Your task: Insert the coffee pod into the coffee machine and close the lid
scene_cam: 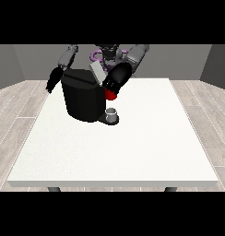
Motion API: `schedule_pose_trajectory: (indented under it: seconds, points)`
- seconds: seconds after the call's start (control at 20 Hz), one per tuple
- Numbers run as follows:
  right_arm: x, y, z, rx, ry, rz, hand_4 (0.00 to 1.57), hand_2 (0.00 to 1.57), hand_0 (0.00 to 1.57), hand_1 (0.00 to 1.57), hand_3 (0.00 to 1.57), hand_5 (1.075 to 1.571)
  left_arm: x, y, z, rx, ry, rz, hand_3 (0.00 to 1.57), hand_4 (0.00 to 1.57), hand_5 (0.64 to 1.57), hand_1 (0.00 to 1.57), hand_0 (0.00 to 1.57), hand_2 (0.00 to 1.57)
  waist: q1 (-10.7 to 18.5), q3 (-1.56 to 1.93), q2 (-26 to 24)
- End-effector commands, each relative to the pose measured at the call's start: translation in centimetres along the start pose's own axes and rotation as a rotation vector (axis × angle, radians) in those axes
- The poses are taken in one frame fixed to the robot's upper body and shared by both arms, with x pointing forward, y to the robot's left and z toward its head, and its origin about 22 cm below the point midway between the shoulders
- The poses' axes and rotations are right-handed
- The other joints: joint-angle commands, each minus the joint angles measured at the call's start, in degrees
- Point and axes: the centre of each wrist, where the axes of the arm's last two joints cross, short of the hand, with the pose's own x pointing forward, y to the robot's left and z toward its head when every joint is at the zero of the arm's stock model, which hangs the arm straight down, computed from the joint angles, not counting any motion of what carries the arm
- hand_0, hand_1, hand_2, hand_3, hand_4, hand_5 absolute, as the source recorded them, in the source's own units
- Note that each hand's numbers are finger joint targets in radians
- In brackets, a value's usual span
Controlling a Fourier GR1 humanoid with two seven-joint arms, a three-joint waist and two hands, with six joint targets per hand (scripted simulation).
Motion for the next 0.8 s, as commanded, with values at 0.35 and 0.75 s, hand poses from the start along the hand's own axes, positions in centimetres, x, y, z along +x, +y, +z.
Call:
schedule_pose_trajectory:
  seconds: [0.35,0.75]
  points:
    - [0.0,-0.5,-0.3,-0.019,-0.007,0.034,0.11,0.00,0.00,0.00,0.00,1.571,-0.1,-0.6,0.1,0.072,-0.078,-0.017,0.97,0.00,1.571,1.23,1.23,1.21,0.9,0.00,1.6]
    - [-0.1,0.0,-0.2,-0.031,-0.044,0.022,0.19,0.00,0.00,0.00,0.00,1.571,0.4,3.5,0.7,0.136,-0.095,-0.117,0.69,0.00,1.571,0.92,0.92,0.98,-0.2,0.03,4.0]
